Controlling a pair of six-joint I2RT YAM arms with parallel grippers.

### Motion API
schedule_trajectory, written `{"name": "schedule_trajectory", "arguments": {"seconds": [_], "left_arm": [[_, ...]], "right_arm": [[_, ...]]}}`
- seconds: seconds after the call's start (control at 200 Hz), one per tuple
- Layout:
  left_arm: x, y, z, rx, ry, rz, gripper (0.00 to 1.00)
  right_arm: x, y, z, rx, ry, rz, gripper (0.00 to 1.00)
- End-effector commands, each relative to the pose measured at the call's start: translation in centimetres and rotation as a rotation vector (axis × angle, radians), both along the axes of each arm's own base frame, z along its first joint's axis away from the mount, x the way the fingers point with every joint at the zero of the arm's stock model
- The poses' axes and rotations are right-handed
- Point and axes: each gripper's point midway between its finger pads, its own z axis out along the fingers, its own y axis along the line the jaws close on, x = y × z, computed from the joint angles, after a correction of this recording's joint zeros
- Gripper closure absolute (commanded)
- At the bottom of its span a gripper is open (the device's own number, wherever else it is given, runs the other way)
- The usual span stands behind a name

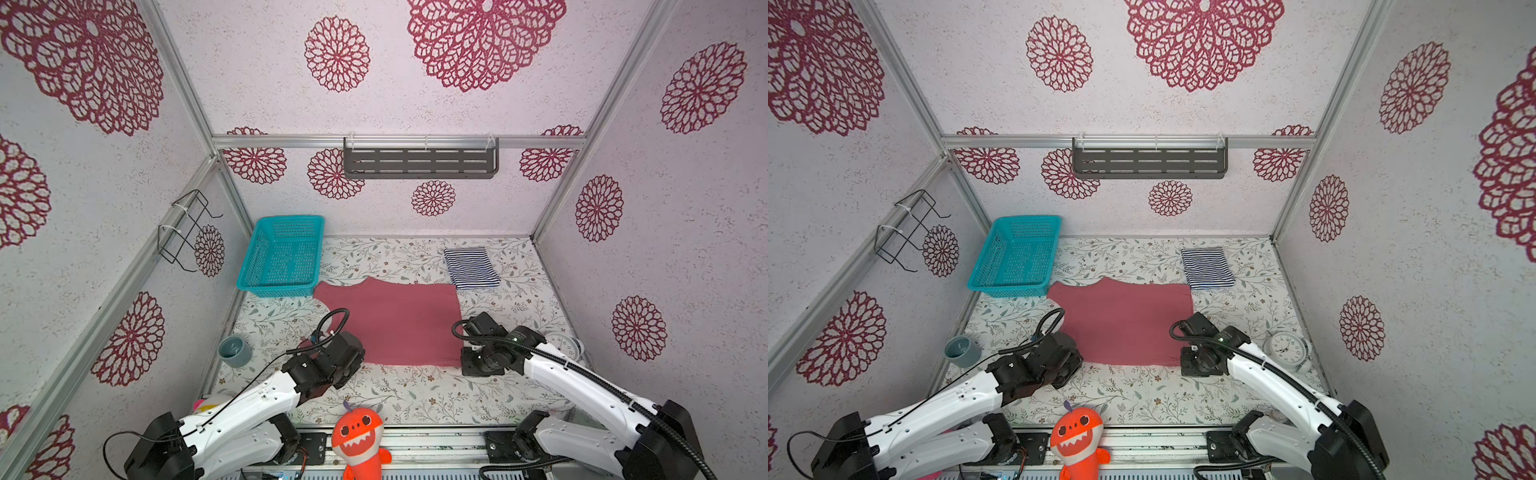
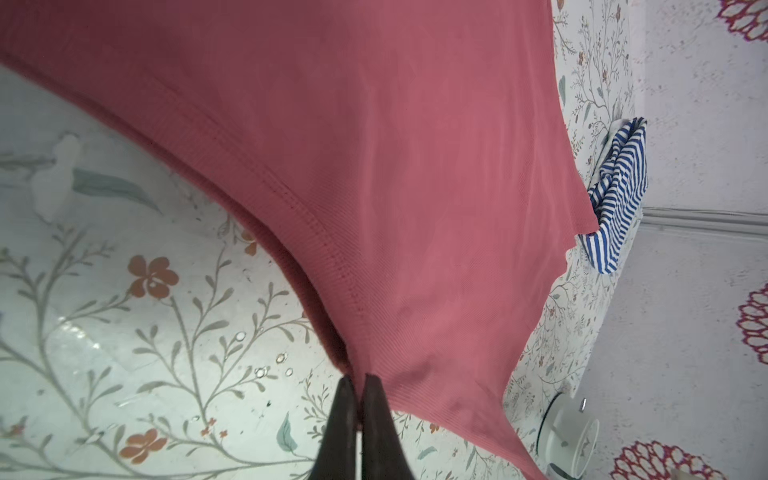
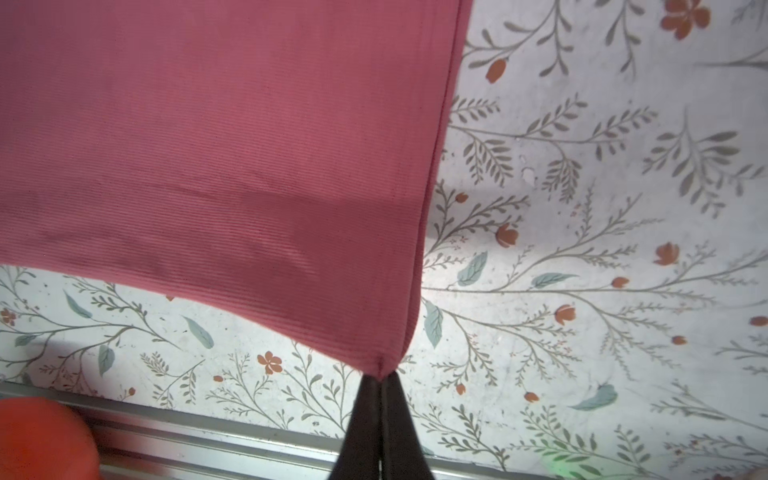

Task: Fold and stack the tank tops

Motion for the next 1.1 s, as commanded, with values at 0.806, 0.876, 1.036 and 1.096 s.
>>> {"name": "schedule_trajectory", "arguments": {"seconds": [0.806, 0.876, 1.036, 1.096], "left_arm": [[14.1, -0.9, -2.4, 0.22, 0.092, -0.439, 0.99], [15.4, -0.7, -3.1, 0.232, 0.111, -0.472, 0.93], [17.6, 1.0, -3.6, 0.257, 0.144, -0.512, 0.59], [17.8, 1.6, -2.5, 0.272, 0.129, -0.52, 0.41]], "right_arm": [[16.1, -3.0, -0.1, -0.154, -0.169, 0.001, 1.0], [17.7, -3.2, -0.4, -0.165, -0.179, 0.014, 1.0], [21.0, -3.2, -0.1, -0.172, -0.213, 0.044, 0.87], [21.6, -3.2, 0.8, -0.177, -0.225, 0.049, 0.7]]}}
